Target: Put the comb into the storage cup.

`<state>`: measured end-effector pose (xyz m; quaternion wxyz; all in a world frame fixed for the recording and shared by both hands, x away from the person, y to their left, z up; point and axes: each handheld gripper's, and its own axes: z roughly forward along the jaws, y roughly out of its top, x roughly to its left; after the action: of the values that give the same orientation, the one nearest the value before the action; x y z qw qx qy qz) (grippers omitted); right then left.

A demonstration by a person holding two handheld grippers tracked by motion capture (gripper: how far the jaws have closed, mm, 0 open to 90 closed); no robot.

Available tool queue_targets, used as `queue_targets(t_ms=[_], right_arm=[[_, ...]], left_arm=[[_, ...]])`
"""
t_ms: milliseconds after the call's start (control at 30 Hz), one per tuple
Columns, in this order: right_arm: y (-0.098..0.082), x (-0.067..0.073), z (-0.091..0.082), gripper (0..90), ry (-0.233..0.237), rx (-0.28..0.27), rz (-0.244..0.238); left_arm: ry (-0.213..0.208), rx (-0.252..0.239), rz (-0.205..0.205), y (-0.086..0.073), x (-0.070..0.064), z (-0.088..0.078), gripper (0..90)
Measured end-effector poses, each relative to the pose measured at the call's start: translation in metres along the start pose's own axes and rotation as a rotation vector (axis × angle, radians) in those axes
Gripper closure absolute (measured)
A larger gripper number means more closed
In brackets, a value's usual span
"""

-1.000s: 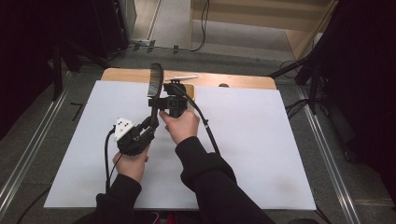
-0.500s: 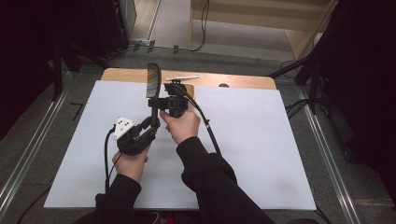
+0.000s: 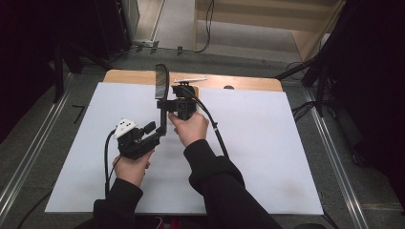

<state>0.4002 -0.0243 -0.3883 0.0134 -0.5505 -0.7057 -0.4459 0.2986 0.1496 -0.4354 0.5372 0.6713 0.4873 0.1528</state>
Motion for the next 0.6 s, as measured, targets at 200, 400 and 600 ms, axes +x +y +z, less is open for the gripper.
queue_targets(t_ms=[200,400,600], right_arm=[[0.0,-0.003,-0.002,70.4,-0.015,-0.006,-0.009],[-0.001,-0.005,-0.004,70.4,-0.026,-0.015,-0.023],[-0.002,-0.006,-0.004,70.4,-0.033,-0.02,-0.036]], left_arm=[[-0.048,0.081,-0.015,0.003,0.004,-0.002,46.7],[-0.074,0.141,-0.015,0.005,0.008,-0.002,43.3],[-0.103,0.199,-0.015,0.005,0.01,-0.001,39.8]])
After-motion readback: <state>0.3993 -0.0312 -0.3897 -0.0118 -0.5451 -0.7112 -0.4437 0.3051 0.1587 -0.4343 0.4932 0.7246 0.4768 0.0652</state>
